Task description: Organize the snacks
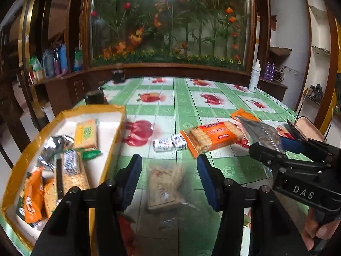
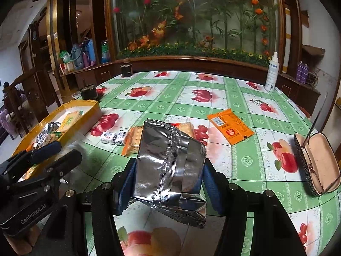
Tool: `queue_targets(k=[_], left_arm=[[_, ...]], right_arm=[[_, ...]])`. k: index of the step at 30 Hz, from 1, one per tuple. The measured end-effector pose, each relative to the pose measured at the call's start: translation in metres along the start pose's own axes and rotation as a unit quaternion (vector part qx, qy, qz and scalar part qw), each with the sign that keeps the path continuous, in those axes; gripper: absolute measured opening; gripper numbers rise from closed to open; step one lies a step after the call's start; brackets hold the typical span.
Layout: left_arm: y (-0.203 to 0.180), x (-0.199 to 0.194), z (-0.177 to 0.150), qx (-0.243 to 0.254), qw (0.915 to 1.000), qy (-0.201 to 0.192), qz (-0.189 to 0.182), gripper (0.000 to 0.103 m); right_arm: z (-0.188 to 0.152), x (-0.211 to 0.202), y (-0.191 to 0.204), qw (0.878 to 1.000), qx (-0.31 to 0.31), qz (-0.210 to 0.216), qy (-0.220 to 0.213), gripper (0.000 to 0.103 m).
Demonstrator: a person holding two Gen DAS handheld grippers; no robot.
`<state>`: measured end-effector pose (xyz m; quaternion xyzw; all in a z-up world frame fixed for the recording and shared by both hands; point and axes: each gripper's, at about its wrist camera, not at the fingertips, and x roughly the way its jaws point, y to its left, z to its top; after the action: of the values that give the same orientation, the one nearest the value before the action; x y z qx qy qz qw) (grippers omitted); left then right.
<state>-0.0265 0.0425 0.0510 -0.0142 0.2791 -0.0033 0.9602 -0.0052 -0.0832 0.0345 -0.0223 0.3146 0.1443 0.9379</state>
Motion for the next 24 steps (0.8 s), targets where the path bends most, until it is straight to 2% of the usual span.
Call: queue_targets(k=[7, 12, 14, 19, 22, 24], left_arm=[[-0.005, -0.005, -0.001, 0.015, 0.9998, -0.009, 0.0, 0.053], [0.01, 0.01, -0.002, -0.032, 0.9981, 0.037, -0.039, 0.054], [0.013, 0.018, -0.003, -0.041, 0.9967, 0.056, -0.042, 0.057], [0.014, 0.028, -0.006, -0.05, 0.9948, 0.08, -0.039, 0.075], [0.006, 0.032, -0.006, -0.032, 0.9946, 0.093, -0.033, 0.082], [0.0, 0.037, -0.007, -0.017, 0.9939, 0.107, -0.019, 0.082]], right_arm=[[-0.003, 0.0, 0.004, 1.0, 0.005, 0.012, 0.007, 0.065], [-0.003, 0.004, -0.008, 0.999, 0.034, 0.017, 0.019, 0.065], [-0.004, 0.006, -0.015, 0.998, 0.05, 0.022, 0.027, 0.065], [-0.002, -0.001, -0.024, 0.995, 0.078, 0.045, 0.03, 0.065], [0.0, -0.006, -0.021, 0.996, 0.073, 0.044, 0.021, 0.065], [0.0, -0.008, -0.019, 0.996, 0.071, 0.048, 0.02, 0.065]])
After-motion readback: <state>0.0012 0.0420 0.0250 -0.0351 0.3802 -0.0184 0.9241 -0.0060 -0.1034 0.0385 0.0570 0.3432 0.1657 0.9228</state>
